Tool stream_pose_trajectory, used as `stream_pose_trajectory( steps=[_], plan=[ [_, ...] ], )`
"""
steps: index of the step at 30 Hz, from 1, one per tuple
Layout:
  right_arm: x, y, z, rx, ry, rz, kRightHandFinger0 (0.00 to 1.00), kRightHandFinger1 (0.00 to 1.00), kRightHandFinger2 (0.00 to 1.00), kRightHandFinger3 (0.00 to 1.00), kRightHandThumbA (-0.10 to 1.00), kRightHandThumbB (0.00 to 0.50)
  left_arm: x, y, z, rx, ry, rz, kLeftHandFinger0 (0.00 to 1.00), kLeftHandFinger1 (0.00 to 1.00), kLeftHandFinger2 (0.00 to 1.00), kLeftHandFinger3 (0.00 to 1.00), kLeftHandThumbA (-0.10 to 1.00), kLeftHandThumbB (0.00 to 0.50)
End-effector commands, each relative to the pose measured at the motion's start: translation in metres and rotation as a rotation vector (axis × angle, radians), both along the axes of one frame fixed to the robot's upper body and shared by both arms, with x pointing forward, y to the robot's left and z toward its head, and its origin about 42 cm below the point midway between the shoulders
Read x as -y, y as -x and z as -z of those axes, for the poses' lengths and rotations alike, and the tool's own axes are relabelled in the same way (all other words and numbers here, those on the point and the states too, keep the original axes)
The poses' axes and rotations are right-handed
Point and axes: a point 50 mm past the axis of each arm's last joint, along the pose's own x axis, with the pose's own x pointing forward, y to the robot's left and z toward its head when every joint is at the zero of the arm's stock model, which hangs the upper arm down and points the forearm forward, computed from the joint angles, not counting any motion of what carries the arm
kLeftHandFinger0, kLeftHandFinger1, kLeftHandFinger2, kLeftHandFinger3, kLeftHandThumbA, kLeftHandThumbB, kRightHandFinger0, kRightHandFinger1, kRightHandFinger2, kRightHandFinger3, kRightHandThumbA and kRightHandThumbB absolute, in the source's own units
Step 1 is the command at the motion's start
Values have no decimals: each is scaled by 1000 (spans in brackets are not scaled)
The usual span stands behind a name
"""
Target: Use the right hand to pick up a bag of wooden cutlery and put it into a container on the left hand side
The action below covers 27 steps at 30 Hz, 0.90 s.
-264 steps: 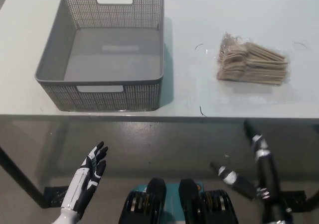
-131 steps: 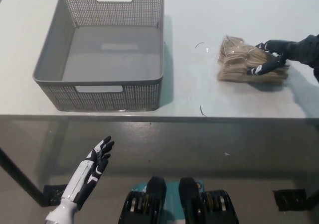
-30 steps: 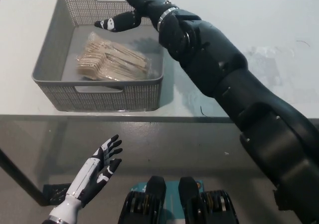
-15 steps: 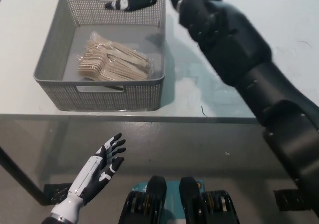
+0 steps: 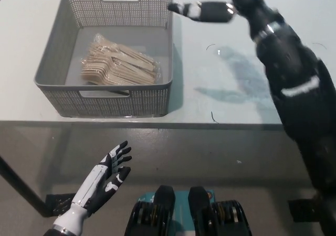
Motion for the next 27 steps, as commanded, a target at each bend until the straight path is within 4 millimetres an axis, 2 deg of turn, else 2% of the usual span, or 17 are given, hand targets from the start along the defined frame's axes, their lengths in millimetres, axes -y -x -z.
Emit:
stream_pose_trajectory(
  steps=[1, 4, 7, 9, 11, 12, 14, 15, 17, 18, 19, 21, 23, 26, 27],
  plan=[
    [69, 74, -40, 181, -309, -75, 1000, 1000, 1000, 1000, 962, 334, -9, -6, -12, 56, 20, -13, 866, 968, 1000, 1000, 856, 15],
    [82, 99, -16, 163, -321, -70, 1000, 1000, 1000, 1000, 1000, 368, -9, -7, -12, 52, 21, -12, 900, 1000, 1000, 1000, 903, 11],
    [89, 122, 24, 122, -350, -75, 1000, 1000, 1000, 1000, 1000, 335, -9, -8, -12, 51, 28, -18, 923, 1000, 1000, 1000, 929, 25],
    [91, 133, 44, 79, -366, -68, 1000, 1000, 1000, 1000, 1000, 345, -8, -7, -11, 50, 29, -21, 935, 1000, 1000, 1000, 941, 38],
    [90, 142, 73, 21, -386, -83, 1000, 1000, 1000, 1000, 1000, 308, -6, -8, -10, 51, 30, -24, 990, 1000, 1000, 1000, 958, 45],
    [88, 146, 97, -22, -390, -81, 1000, 1000, 1000, 1000, 1000, 298, -6, -7, -9, 52, 22, -27, 1000, 1000, 1000, 1000, 972, 52],
    [87, 151, 117, -72, -394, -77, 1000, 1000, 1000, 1000, 1000, 285, -7, -6, -9, 59, 12, -30, 1000, 1000, 1000, 1000, 977, 50],
    [86, 153, 126, -100, -404, -79, 1000, 1000, 1000, 1000, 1000, 260, -8, -7, -9, 63, 7, -32, 1000, 1000, 1000, 1000, 972, 50],
    [82, 163, 162, -183, -421, -80, 1000, 1000, 1000, 1000, 1000, 257, -9, -7, -9, 62, 13, -38, 1000, 1000, 1000, 1000, 951, 57],
    [81, 165, 170, -204, -430, -84, 1000, 1000, 1000, 1000, 1000, 237, -8, -8, -9, 65, 15, -37, 1000, 1000, 1000, 1000, 946, 53],
    [77, 170, 184, -247, -443, -75, 1000, 1000, 1000, 1000, 1000, 247, -7, -9, -10, 68, 9, -39, 1000, 1000, 1000, 1000, 952, 56],
    [73, 175, 204, -293, -458, -64, 1000, 1000, 1000, 1000, 1000, 209, -6, -10, -11, 70, 4, -40, 1000, 1000, 1000, 1000, 953, 44],
    [70, 179, 219, -330, -474, -60, 1000, 1000, 1000, 1000, 1000, 198, -6, -10, -10, 63, 6, -39, 1000, 1000, 1000, 1000, 949, 43],
    [64, 191, 249, -427, -532, -30, 1000, 1000, 1000, 1000, 1000, 220, -6, -7, -10, 59, 3, -43, 1000, 1000, 1000, 1000, 951, 43],
    [63, 194, 255, -451, -545, -33, 1000, 1000, 1000, 1000, 1000, 210, -6, -7, -10, 58, 6, -43, 1000, 1000, 1000, 1000, 953, 43]
  ],
)
